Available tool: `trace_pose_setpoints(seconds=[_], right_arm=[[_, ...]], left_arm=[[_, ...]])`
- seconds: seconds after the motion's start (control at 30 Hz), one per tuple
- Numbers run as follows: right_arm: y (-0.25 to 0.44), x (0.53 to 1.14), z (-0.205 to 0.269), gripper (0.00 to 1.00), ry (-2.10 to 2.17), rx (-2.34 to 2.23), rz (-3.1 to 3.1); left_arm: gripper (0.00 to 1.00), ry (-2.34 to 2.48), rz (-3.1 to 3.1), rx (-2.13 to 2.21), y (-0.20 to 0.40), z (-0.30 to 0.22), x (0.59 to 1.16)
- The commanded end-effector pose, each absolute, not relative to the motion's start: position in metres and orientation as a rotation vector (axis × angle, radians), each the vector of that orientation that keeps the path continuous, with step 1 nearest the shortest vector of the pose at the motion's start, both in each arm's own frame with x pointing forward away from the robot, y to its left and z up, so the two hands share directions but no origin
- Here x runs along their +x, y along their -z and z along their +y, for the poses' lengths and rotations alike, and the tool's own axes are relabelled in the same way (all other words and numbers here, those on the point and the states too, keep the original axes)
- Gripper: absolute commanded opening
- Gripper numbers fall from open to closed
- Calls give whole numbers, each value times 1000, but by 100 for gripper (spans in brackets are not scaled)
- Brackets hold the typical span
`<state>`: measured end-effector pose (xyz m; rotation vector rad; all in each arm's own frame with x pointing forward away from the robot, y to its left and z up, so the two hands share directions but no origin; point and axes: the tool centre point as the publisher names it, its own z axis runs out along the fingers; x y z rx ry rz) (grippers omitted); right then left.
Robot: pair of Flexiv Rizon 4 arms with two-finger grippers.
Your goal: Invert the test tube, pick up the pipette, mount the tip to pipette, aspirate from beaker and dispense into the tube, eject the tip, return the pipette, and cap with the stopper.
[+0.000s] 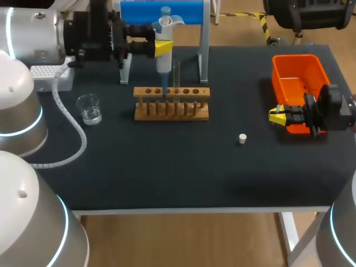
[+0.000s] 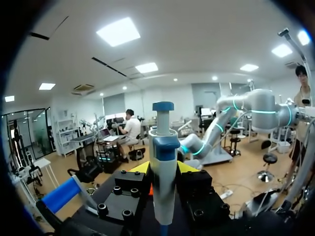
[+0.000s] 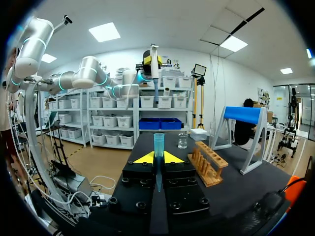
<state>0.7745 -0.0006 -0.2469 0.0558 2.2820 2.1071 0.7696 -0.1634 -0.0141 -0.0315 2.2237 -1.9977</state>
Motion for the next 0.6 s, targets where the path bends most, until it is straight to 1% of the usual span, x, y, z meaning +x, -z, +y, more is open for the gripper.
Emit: trace_pose_setpoints(seconds=[0.03, 0.6], right_arm=[[247, 774, -1, 0, -2106, 56, 2282], [247, 774, -1, 0, -2106, 56, 2282]], left_arm=[[0, 2014, 2221, -49, 17, -166, 769], [0, 2034, 2274, -29, 18, -164, 760]])
